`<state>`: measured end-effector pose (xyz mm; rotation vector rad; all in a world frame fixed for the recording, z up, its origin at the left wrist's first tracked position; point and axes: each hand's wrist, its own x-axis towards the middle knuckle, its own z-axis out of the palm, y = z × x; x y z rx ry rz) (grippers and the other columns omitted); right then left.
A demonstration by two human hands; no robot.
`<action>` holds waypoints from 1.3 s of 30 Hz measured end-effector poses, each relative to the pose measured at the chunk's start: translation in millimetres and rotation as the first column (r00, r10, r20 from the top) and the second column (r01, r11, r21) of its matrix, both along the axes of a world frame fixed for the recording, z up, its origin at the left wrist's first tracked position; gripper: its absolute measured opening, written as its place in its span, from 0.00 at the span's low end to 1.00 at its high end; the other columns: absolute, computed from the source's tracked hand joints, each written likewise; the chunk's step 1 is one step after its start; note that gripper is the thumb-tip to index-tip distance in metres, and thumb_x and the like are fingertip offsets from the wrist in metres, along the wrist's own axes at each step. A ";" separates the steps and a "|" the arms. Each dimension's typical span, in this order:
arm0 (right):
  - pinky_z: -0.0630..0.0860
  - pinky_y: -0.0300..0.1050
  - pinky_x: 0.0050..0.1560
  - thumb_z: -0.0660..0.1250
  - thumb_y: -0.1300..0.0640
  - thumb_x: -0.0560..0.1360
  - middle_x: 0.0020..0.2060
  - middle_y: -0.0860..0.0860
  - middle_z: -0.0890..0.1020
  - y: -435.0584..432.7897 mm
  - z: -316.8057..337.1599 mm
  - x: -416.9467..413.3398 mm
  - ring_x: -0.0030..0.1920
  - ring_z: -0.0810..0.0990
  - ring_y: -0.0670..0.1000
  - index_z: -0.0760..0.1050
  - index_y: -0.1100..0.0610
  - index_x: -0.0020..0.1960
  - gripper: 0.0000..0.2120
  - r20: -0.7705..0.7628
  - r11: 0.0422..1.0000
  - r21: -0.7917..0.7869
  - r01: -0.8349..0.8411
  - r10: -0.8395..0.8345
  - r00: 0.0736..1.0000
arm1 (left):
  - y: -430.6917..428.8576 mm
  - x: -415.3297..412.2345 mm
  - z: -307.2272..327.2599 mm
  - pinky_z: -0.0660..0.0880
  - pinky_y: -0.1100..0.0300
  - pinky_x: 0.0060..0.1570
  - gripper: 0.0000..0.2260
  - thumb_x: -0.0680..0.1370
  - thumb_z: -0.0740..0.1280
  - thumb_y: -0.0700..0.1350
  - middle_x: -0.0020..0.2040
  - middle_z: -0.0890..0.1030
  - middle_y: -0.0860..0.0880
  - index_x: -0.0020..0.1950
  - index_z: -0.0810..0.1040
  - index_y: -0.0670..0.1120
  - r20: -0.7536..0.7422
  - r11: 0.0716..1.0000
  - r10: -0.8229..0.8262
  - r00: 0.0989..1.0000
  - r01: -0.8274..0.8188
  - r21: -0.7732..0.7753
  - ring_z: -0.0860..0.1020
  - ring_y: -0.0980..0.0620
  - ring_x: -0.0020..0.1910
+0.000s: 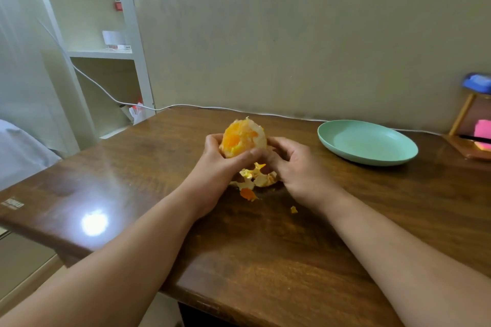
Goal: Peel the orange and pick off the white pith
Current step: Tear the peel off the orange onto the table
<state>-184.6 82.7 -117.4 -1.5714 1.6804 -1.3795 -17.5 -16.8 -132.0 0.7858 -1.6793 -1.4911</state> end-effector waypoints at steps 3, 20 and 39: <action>0.83 0.54 0.63 0.69 0.46 0.83 0.63 0.40 0.84 1.3 0.2 -8.2 0.64 0.83 0.43 0.72 0.43 0.78 0.24 -0.045 0.999 -0.030 -0.045 0.043 0.998 | 2.0 1.5 -1.2 0.83 0.54 0.58 0.43 0.66 0.83 0.65 0.65 0.79 0.55 0.74 0.65 0.62 0.078 0.972 0.061 0.995 -0.042 -0.231 0.83 0.56 0.61; 0.86 0.66 0.53 0.68 0.62 0.84 0.58 0.61 0.85 0.9 -1.3 -14.5 0.55 0.87 0.65 0.76 0.53 0.69 0.14 0.335 0.987 0.090 -0.131 0.094 0.938 | 16.2 -3.3 -2.4 0.83 0.58 0.57 0.39 0.69 0.83 0.60 0.61 0.80 0.59 0.75 0.69 0.59 0.135 0.765 0.254 0.958 -0.114 -0.634 0.81 0.58 0.58; 0.81 0.48 0.41 0.51 0.51 0.89 0.45 0.64 0.85 -12.3 -0.5 12.3 0.41 0.85 0.56 0.79 0.64 0.60 0.22 0.441 0.964 0.237 -0.123 0.006 0.897 | -2.0 -10.5 -5.0 0.84 0.54 0.50 0.27 0.71 0.72 0.74 0.50 0.86 0.55 0.58 0.80 0.53 0.183 0.905 0.294 0.938 -0.213 -0.367 0.84 0.58 0.48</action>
